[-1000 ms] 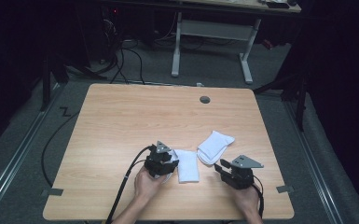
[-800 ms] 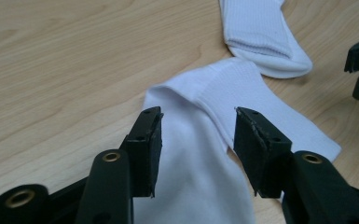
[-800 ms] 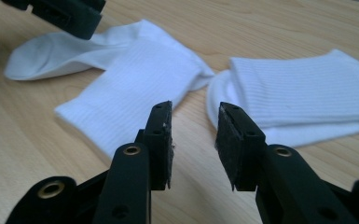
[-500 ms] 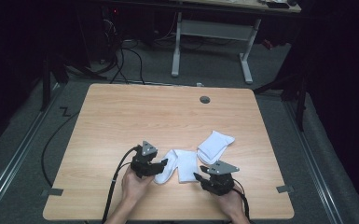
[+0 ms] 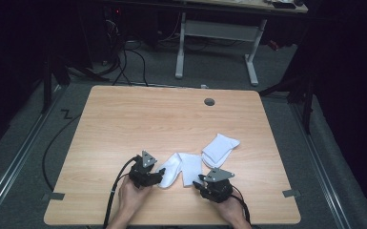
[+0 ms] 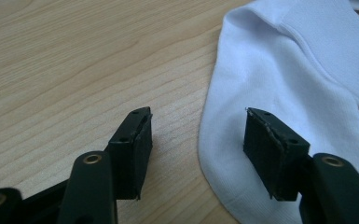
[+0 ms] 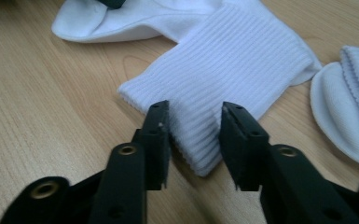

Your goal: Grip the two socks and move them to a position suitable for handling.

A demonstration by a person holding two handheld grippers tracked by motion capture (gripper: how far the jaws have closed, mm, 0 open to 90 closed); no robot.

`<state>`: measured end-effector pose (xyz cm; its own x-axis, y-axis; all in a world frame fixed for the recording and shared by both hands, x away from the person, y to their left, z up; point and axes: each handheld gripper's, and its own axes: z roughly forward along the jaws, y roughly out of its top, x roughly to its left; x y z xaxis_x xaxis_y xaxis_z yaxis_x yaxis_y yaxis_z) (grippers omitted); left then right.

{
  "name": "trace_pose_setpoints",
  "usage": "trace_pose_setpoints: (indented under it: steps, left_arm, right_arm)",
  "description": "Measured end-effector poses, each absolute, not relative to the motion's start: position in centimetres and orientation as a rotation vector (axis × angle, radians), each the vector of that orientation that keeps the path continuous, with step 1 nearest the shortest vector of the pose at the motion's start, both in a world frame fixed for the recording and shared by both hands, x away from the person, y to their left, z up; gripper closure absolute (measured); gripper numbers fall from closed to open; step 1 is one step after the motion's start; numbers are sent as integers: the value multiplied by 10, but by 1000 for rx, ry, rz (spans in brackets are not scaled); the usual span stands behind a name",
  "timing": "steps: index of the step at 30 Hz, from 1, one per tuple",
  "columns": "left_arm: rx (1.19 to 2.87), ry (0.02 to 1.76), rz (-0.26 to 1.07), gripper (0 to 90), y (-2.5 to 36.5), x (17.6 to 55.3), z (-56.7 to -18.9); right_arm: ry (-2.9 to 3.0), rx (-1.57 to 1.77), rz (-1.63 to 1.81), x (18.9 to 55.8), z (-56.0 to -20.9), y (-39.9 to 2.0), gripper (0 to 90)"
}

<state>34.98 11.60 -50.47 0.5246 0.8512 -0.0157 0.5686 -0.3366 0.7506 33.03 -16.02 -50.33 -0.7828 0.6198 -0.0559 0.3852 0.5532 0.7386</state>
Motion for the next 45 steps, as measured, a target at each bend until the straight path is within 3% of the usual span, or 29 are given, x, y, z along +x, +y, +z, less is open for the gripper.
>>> trace_pose_setpoints:
  steps: [3, 8, 31, 45]
  left_arm:
    - [2030, 1152, 517, 416, 115, 347, -506]
    - [2020, 1167, 533, 410, 113, 343, -507]
    - [2059, 1110, 492, 394, 92, 329, -505]
    - [2082, 1045, 457, 369, 81, 325, -504]
  right_arm:
    - [2470, 824, 1067, 330, -504, -162, 765]
    - [2463, 824, 1057, 331, -503, -162, 802]
    - [2303, 828, 1214, 370, -432, -155, 805]
    - [2311, 873, 1189, 403, -434, -136, 803]
